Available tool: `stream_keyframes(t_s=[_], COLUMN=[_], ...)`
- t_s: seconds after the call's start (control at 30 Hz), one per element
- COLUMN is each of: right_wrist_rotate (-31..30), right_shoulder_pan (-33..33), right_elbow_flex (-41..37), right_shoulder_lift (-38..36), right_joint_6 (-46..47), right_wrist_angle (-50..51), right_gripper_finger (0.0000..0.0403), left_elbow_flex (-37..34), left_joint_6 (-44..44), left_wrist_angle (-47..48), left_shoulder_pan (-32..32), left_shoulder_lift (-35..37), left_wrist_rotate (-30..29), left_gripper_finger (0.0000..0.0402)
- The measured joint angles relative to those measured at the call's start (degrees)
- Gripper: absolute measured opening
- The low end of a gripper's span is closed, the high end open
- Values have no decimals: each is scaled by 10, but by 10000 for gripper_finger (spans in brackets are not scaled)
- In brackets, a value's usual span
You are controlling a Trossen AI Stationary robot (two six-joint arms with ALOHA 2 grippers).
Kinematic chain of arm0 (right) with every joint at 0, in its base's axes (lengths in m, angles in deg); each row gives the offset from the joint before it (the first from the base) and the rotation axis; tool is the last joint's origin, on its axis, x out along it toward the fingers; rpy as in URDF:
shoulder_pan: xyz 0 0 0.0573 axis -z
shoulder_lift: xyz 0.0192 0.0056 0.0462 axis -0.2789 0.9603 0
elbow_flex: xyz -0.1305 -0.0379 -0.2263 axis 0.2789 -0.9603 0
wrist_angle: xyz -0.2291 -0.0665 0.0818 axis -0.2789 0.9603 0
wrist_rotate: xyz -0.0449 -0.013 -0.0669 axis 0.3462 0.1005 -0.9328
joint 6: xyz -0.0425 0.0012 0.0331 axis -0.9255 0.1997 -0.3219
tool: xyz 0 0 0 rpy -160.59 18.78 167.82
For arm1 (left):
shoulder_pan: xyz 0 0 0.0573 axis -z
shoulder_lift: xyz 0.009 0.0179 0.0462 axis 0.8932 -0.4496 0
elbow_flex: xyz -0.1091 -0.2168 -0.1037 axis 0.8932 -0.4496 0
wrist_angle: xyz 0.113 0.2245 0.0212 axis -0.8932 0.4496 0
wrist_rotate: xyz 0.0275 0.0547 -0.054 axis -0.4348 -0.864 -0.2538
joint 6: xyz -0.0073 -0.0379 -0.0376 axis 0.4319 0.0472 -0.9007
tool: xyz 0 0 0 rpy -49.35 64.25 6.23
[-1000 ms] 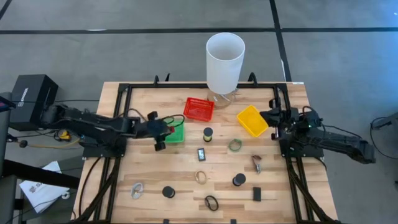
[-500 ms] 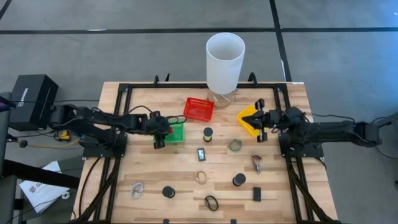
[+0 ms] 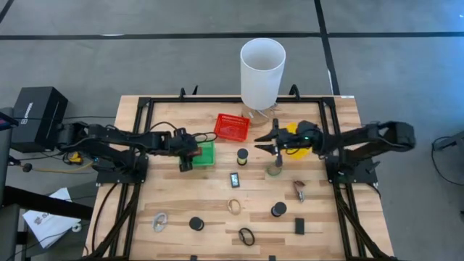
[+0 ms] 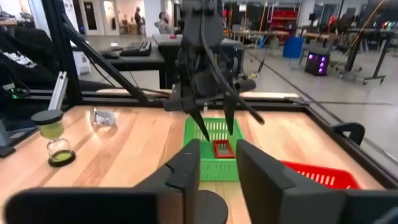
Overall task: Pick & Place Office items
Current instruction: Put the top black hourglass into the red bin
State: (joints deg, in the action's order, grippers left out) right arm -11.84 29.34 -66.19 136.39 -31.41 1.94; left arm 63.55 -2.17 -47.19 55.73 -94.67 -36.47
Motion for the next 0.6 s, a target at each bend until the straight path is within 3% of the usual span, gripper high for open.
stream_keyframes(t_s=[0.37, 0.6], right_wrist_rotate=[0, 2], right_shoulder_pan=[0, -7], right_elbow_flex=[67, 82], right_shoulder_lift=[101, 137], right_joint_6=[-35, -43], right_wrist_angle=[13, 19], right_gripper_finger=[221, 241], left_elbow_flex=[33, 33], left_joint_6=[-5, -20], left_wrist_angle=[-5, -54], left_shoulder_pan=[1, 1], left_shoulder_lift=[101, 174], left_wrist_rotate=[0, 1], left_gripper_finger=[204, 197])
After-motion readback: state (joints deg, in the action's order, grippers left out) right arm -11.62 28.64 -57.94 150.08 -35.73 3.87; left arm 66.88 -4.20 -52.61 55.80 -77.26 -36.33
